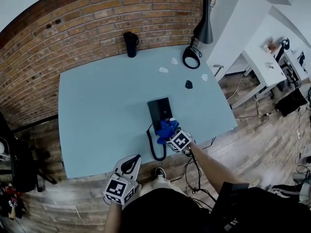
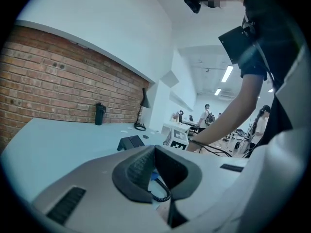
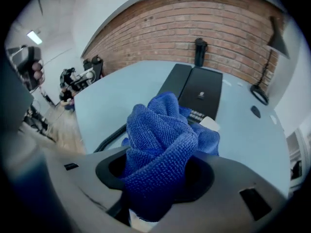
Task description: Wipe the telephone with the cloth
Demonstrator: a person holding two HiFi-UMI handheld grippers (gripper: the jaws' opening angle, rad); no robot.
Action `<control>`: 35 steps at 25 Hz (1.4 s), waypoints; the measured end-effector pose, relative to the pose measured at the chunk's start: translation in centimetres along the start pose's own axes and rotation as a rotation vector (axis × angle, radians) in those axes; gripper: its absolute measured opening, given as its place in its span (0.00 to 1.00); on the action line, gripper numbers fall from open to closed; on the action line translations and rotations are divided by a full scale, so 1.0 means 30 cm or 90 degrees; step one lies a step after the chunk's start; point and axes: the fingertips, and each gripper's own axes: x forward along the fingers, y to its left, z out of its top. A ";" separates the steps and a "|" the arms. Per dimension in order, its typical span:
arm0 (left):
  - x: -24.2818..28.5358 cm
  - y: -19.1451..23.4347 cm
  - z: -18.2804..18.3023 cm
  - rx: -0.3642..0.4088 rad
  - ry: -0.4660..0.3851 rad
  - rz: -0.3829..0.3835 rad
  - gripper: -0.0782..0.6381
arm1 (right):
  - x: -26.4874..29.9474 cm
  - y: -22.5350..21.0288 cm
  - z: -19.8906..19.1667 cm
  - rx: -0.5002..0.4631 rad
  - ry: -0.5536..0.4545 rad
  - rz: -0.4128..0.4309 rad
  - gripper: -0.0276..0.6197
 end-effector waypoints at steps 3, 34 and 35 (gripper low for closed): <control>-0.003 0.003 0.022 0.025 -0.002 -0.016 0.11 | -0.027 0.159 -0.075 -0.038 0.107 0.159 0.39; -0.052 0.053 0.236 0.147 -0.090 0.020 0.11 | -0.719 0.437 0.528 -0.100 -0.591 -0.007 0.37; -0.052 0.065 0.230 0.129 -0.096 0.025 0.11 | -0.708 0.432 0.528 -0.084 -0.589 -0.006 0.36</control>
